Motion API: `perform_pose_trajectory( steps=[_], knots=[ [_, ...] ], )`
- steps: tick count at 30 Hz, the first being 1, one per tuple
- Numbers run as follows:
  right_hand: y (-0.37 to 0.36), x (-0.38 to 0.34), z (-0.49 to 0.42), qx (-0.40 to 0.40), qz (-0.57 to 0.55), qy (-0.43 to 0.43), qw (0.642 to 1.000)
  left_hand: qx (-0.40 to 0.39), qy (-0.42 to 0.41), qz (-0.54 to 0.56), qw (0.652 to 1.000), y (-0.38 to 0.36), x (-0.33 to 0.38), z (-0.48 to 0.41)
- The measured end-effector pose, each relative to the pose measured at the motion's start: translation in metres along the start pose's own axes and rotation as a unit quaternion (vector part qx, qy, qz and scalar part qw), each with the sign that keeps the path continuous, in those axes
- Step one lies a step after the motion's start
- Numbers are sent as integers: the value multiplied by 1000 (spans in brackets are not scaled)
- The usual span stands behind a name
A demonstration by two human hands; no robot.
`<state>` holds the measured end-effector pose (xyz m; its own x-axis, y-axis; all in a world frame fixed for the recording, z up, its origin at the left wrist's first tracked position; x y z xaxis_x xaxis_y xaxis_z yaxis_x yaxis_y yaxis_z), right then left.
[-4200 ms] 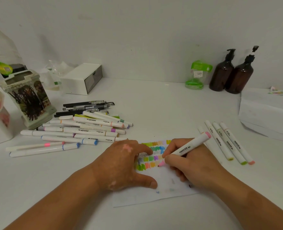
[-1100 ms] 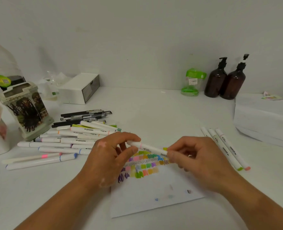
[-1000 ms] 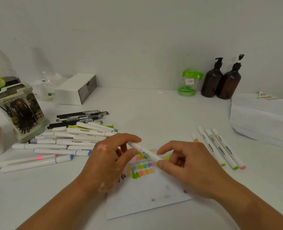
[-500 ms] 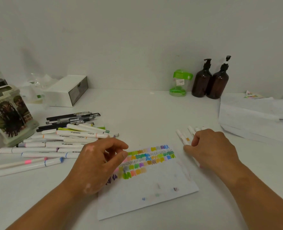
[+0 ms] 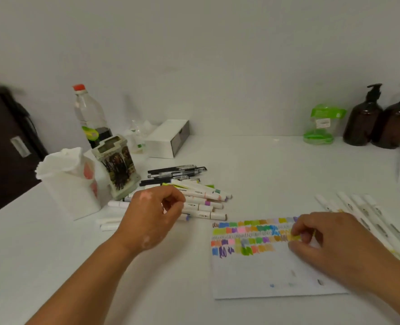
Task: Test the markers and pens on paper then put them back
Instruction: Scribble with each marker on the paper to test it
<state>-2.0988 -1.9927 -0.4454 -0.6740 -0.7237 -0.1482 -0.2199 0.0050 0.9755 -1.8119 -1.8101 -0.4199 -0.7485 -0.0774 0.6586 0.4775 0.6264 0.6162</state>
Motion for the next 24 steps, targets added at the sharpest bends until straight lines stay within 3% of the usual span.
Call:
perform_pose_trajectory(
  steps=[3, 6, 12, 16, 18, 20, 21, 24],
  knots=[
    [0, -14, 6, -26, 4, 74, 997, -36, 26, -143, 989, 33, -28, 15],
    [-5, -20, 9, -52, 17, 111, 992, -68, 58, -219, 972, 46, -46, 29],
    [-8, -40, 18, -69, 15, 174, 982, -84, 71, -215, 970, 36, -40, 43],
    [-2, -41, 21, -75, 3, 185, 980, -134, 84, -182, 970, 26, -24, 44],
    [1, -39, 19, -59, -18, 168, 984, -119, 108, -112, 981, 23, -9, 39],
    [5, -38, 18, -25, -60, 145, 987, -85, 177, 57, 979, 18, 8, 32],
    [6, -37, 18, -12, -82, 135, 987, -77, 217, 181, 956, 13, 16, 29],
    [8, -37, 19, 12, -150, 115, 982, -72, 275, 473, 834, -13, 35, 22]
  ],
)
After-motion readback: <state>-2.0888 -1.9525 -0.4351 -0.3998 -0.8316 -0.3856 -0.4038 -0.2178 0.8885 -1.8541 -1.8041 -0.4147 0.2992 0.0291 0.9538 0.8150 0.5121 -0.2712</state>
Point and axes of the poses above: each hand's wrist, its own z-axis away from the middle knuckle, its own y-axis out of the back of the hand, x = y × z, the point moved 3 cm from there along -z, towards the middle knuckle, and after that the axes turned 15 degrees about z, right-handed, at the moved point
